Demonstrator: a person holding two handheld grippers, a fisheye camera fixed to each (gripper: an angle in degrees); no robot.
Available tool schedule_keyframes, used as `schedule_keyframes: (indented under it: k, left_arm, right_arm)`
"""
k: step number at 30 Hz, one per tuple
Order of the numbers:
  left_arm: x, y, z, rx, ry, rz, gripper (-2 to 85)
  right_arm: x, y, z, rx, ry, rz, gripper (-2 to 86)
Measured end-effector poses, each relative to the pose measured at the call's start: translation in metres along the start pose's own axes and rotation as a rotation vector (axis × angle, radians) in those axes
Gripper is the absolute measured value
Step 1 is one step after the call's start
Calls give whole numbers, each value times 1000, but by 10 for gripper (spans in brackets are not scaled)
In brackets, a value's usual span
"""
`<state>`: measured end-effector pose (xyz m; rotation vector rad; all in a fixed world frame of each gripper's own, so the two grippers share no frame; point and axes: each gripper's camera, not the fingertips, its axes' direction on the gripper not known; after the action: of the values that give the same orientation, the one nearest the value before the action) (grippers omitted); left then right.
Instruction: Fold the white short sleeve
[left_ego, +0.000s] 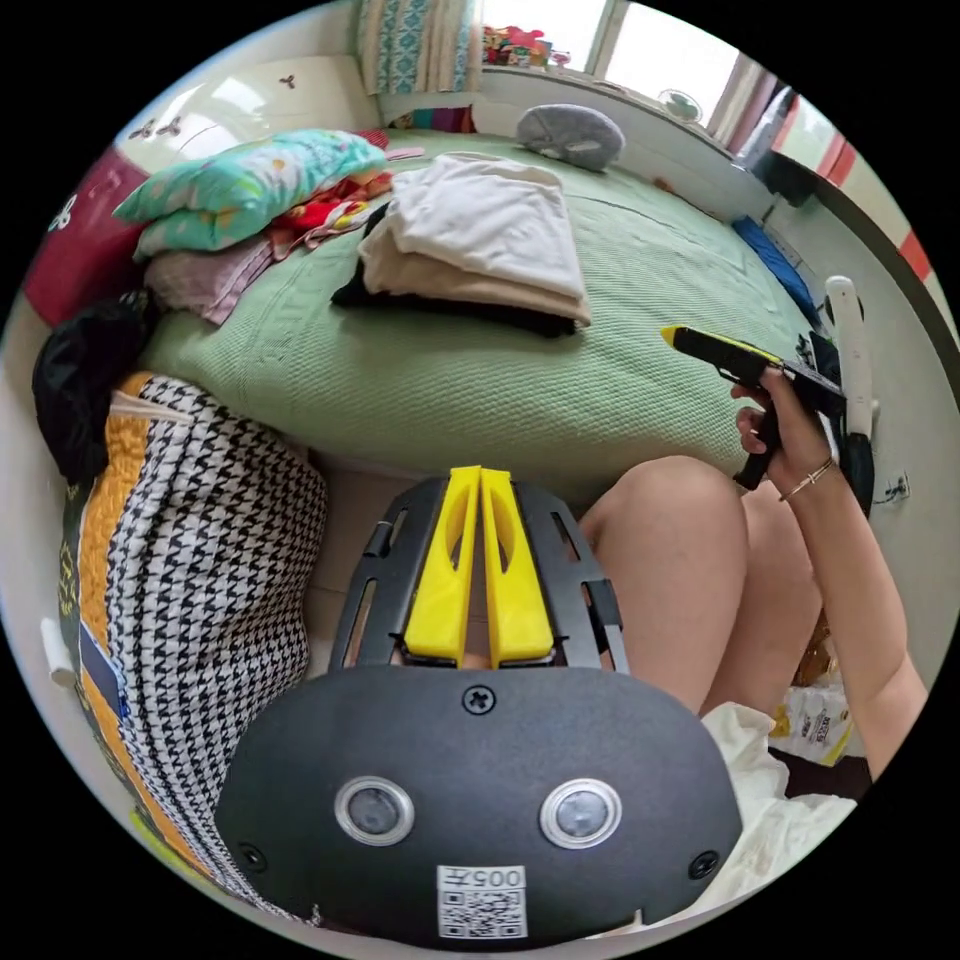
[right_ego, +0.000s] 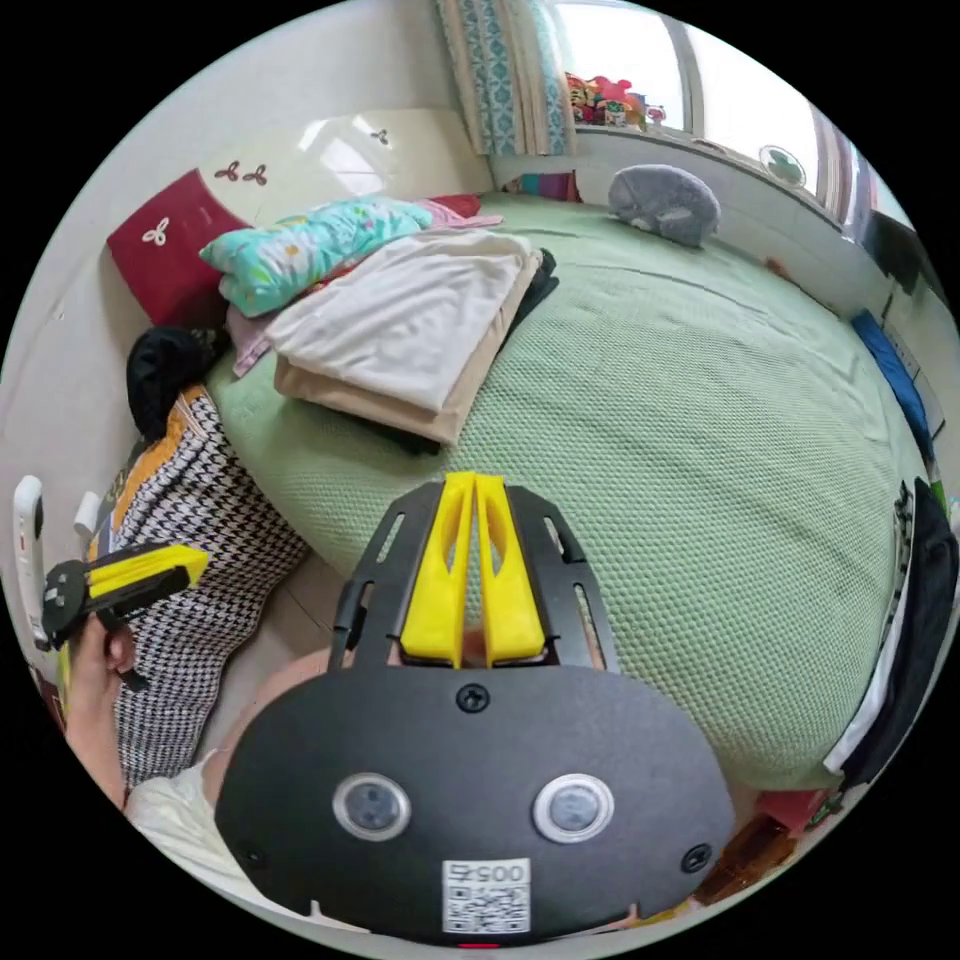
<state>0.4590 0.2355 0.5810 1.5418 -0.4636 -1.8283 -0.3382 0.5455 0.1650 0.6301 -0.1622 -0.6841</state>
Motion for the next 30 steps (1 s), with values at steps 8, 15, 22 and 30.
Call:
schedule_keyframes:
  k: [8,15,22,30]
  left_arm:
    - [22,-21,-17,53,44,-4,-7]
    - [72,-75,-59,148,133,35,-6]
    - [76,-76,-59,111,134,22,-5]
    - [56,-70,-55,90,121,-30,-5]
  right_arm:
    - [9,31,20,89,-26,73,-8]
    - [-9,50,67,1,-69,60,35]
    - [-6,65,82,55,-116,53,53]
    - [-12,84,110,89,-90,1,50]
